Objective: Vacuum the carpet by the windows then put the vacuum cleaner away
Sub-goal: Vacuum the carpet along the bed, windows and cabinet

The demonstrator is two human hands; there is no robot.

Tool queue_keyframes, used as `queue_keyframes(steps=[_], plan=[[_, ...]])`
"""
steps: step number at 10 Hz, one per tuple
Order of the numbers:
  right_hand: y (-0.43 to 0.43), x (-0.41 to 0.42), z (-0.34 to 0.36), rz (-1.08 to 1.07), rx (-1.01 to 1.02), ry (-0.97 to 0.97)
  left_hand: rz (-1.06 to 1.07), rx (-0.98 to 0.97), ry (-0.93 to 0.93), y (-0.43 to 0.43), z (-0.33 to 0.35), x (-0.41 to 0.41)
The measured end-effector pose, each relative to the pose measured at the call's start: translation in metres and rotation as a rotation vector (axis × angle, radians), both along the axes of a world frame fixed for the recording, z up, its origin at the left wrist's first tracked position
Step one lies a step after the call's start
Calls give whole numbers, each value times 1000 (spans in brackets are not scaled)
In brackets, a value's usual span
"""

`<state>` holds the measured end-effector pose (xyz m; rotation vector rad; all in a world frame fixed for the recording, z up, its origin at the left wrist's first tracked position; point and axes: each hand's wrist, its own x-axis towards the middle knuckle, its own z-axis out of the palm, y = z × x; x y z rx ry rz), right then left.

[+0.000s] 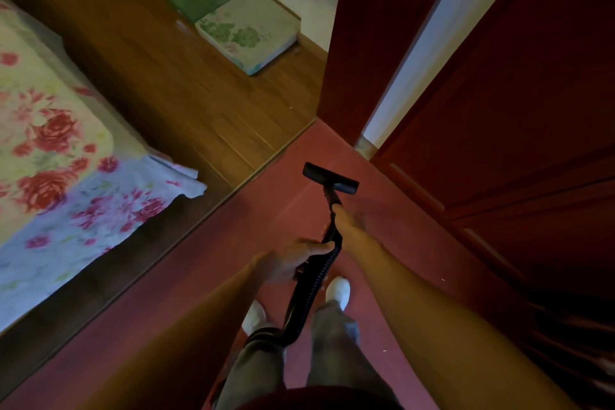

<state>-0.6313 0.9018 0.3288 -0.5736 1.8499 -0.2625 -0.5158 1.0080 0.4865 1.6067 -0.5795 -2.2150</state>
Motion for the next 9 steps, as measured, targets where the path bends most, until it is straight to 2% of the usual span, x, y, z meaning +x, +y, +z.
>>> queue_keyframes(steps=[1, 2, 4, 6, 9], plan=[[0, -15, 24, 66, 79, -21, 34, 30, -21, -7, -2, -27], [-9, -36, 24, 112, 88, 13, 93, 52, -43, -15, -17, -58], [-10, -54, 66, 246, 98, 72, 171, 73, -78, -13, -45, -99], [-12, -61, 20, 327, 133, 157, 180, 132, -89, -12, -83, -95], [-16, -48, -86, 263, 171, 204, 264, 273, -44, -21, -166, -76]])
